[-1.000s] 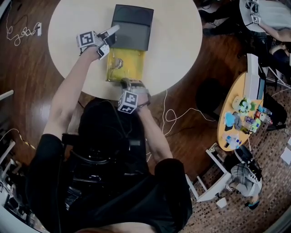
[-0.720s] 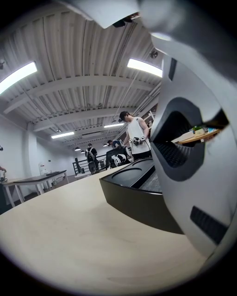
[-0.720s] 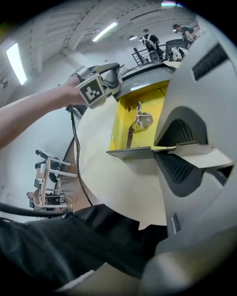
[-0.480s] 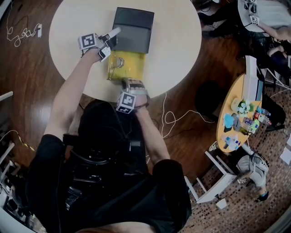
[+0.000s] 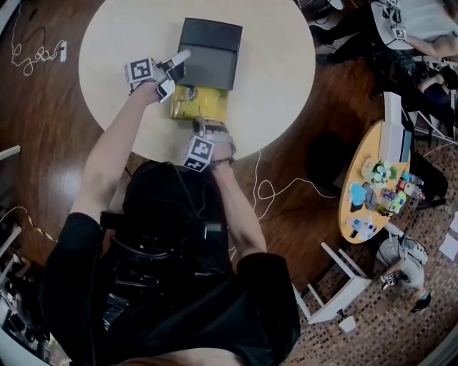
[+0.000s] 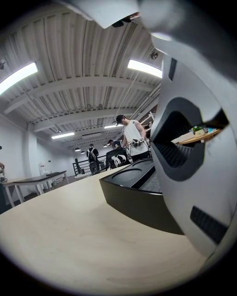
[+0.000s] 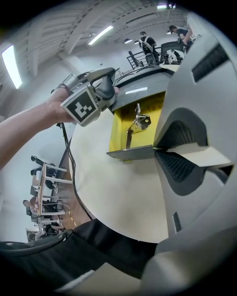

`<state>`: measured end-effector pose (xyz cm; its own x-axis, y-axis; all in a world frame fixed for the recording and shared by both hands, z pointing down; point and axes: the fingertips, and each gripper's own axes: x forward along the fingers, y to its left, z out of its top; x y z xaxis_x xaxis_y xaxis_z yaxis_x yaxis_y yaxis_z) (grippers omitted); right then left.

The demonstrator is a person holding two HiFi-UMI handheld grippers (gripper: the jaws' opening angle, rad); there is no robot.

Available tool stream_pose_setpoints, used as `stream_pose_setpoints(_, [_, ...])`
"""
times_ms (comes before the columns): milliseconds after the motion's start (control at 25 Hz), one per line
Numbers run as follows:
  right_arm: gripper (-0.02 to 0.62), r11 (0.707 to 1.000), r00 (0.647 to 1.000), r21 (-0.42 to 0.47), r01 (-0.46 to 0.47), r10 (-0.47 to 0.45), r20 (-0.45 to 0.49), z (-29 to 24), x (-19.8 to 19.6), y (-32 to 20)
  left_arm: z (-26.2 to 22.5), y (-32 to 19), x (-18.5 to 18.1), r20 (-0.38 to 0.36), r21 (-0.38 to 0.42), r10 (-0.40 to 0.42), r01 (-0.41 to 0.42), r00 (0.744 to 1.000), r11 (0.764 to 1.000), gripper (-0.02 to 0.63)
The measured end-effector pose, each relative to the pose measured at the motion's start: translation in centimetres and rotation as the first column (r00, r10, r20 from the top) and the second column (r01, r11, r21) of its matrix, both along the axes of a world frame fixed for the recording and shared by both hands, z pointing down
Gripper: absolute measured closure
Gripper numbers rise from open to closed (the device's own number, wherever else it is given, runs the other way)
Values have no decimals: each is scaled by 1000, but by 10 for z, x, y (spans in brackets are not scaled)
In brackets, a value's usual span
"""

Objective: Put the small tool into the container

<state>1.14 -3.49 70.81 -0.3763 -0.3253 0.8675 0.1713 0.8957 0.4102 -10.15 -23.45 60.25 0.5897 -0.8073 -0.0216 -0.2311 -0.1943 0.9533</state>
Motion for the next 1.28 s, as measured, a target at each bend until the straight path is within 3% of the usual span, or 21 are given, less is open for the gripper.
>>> stream_pose_setpoints(240, [561,1000,1000,20,-7,6,8,2,0,0,-5,-3,0,-1,48,-1,1,1000,999,609])
stream_pose_setpoints(480, [561,995,999,88,-46,43,30,-4,-5,-11,-5,-4,-1,-1,46,-4,4,1000,999,609])
stream_pose_setpoints(1280, [561,993,999,113,-45,44,13,-3,-13,-27,-7,-2,-1,-7,39,-13,13,1000,999,609])
